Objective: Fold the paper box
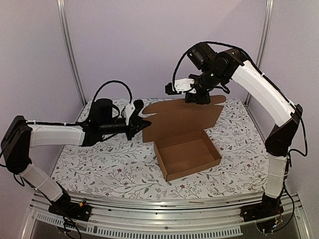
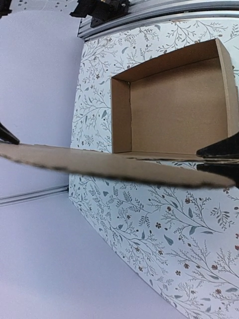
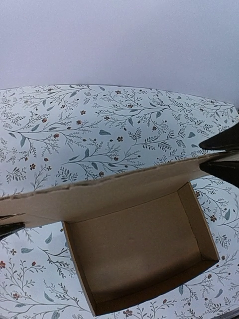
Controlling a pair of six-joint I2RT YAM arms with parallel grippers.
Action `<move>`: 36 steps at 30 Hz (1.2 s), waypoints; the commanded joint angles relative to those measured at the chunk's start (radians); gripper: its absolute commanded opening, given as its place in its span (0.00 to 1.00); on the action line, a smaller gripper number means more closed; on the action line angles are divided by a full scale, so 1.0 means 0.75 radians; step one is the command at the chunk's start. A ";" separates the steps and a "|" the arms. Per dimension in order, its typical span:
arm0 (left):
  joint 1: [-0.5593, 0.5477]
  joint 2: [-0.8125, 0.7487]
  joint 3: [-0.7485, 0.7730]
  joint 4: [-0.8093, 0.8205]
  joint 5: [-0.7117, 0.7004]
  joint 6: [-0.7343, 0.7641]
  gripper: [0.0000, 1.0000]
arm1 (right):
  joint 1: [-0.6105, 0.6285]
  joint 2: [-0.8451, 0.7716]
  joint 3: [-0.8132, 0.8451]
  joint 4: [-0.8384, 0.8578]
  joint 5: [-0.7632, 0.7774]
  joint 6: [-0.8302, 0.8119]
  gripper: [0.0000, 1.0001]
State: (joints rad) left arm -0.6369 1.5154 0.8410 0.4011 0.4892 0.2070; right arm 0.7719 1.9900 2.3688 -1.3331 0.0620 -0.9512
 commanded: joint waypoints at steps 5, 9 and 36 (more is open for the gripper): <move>-0.036 0.053 -0.129 0.370 -0.240 -0.105 0.01 | 0.004 0.027 0.059 -0.431 -0.036 0.164 0.01; -0.046 0.092 -0.127 0.452 -0.350 -0.146 0.02 | 0.007 0.053 0.070 -0.425 0.022 0.210 0.00; -0.346 0.430 0.389 0.345 -1.272 -1.016 0.10 | 0.006 0.186 0.239 -0.421 0.067 0.388 0.00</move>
State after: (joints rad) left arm -0.8570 1.8263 1.0786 0.6609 -0.4164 -0.3672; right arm 0.7601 2.0983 2.5351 -1.3689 0.1696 -0.6765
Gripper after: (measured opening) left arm 0.098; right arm 0.015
